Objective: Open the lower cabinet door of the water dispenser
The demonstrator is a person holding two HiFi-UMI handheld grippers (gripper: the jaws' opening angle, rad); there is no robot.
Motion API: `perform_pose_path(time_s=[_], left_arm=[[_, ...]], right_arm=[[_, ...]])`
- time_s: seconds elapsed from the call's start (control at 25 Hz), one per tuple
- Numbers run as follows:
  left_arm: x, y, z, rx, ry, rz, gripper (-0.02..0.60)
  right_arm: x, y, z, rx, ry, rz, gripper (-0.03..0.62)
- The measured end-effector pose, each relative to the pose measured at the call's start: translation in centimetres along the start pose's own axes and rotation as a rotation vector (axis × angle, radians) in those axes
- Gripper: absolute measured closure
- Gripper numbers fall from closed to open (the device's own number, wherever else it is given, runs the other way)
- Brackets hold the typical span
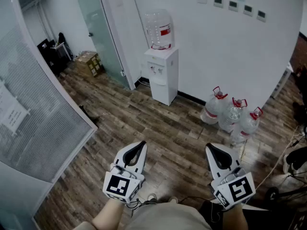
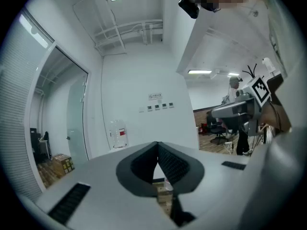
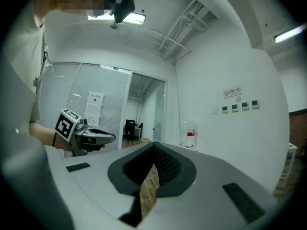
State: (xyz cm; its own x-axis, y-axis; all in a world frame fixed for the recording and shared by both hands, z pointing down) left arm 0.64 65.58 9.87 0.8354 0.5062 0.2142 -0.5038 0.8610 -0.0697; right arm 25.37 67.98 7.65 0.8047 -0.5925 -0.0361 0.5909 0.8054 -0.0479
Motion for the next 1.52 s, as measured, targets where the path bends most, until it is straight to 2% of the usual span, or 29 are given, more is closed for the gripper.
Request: perform_pose_path(time_s=[0.16, 0.56, 0.88, 1.2, 1.36, 1.52], left_arm=[[0.5, -0.8, 0.2, -0.004, -0.006, 0.002, 0.575], [0.9, -3.1, 1.4, -0.012, 0.0, 0.024, 0.575], [-1.3, -7.6, 4.3, 0.041, -0.018, 0.034, 0.575], [-8.8, -16.1, 6.6, 0.02, 0.004, 0.048, 0.575], [-14.9, -21.1, 7.4, -0.01, 0.005, 0.033, 0.575], [-21.4, -27.1, 8.0, -0.023, 0.025, 0.053, 0.575]], right_arm=[[1.1, 0.2, 0.4, 0.02, -0.041, 0.005, 0.588], [3.5, -0.5, 2.8, -0.008, -0.051, 0.012, 0.588], [5.3, -4.3, 6.9, -0.026, -0.062, 0.033, 0.588], [8.9, -14.8, 8.8, -0.088, -0.099, 0.021, 0.588], [11.5, -22.4, 8.2, -0.107, -0.09, 0.013, 0.586], [14.6, -30.6, 7.4, -0.126, -0.081, 0.032, 0.586]])
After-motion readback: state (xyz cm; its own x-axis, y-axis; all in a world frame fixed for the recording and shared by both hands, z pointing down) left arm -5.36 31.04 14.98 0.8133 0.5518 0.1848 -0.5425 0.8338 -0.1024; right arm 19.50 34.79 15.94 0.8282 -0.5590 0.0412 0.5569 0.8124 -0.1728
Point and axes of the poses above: the fingertips, and each gripper's own axes: y backward along the fingers, x to its right, z out of its underside, the point moved 6 cm from there along y, backward along the fingers, and after that the axes turned 3 degrees about -y, right-handed, at the moved point
